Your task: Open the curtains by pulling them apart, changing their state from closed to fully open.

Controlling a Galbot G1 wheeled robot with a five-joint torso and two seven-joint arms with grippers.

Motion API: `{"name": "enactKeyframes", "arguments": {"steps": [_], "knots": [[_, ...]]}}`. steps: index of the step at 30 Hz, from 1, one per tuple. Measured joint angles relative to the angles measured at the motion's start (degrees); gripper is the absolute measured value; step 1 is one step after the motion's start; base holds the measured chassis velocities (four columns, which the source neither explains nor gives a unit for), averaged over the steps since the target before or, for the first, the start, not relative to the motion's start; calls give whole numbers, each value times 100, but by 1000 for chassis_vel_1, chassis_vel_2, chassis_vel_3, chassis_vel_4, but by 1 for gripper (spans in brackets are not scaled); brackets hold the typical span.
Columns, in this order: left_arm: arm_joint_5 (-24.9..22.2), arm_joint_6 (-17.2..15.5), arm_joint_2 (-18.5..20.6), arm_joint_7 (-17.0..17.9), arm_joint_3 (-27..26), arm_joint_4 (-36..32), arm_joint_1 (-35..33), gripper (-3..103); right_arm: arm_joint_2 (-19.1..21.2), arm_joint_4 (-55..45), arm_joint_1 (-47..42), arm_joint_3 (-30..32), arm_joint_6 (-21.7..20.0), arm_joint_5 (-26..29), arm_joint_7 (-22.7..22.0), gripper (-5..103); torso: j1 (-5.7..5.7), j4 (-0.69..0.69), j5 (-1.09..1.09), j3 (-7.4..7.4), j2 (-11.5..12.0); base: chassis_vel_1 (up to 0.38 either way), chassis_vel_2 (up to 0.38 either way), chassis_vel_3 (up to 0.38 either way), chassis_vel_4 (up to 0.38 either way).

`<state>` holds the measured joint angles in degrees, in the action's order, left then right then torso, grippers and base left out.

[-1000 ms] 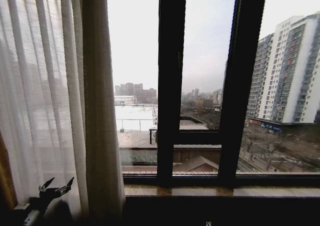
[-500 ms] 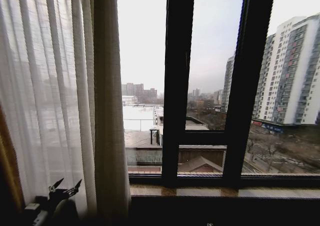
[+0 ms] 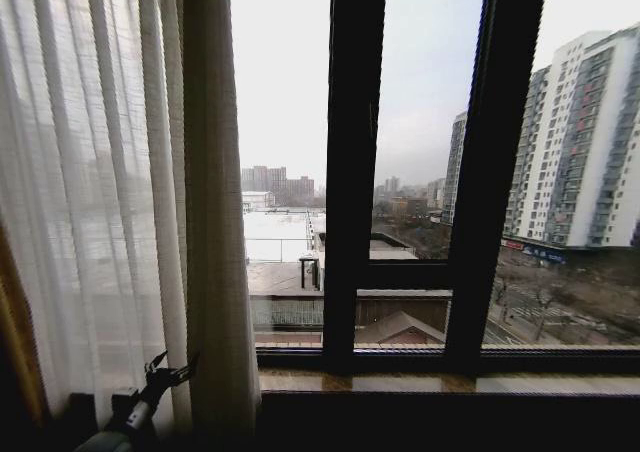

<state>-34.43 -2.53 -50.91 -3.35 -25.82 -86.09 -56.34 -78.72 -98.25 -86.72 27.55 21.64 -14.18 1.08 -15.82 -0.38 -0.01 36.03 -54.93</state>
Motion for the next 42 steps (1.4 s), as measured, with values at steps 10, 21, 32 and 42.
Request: {"name": "enactKeyframes", "arguments": {"steps": [10,21,32,42], "knots": [[-36,27,39,-449,721,432,667,100,0,51,73,-2,-12,-125,-4,100,0,-1,0,0,0,0,0,0,0],[-63,307,40,-826,1180,1764,1690,100,0,183,108,82,-25,-143,-63,100,0,0,0,0,-1,0,0,0,0],[-193,417,-83,-1249,1701,2091,2299,100,0,203,172,58,-26,-134,-162,100,1,-2,0,-1,-1,0,0,0,0],[-144,493,-177,-870,1667,2112,2313,82,0,222,178,80,-24,-110,-186,100,1,0,0,-1,-1,0,0,0,0]]}}
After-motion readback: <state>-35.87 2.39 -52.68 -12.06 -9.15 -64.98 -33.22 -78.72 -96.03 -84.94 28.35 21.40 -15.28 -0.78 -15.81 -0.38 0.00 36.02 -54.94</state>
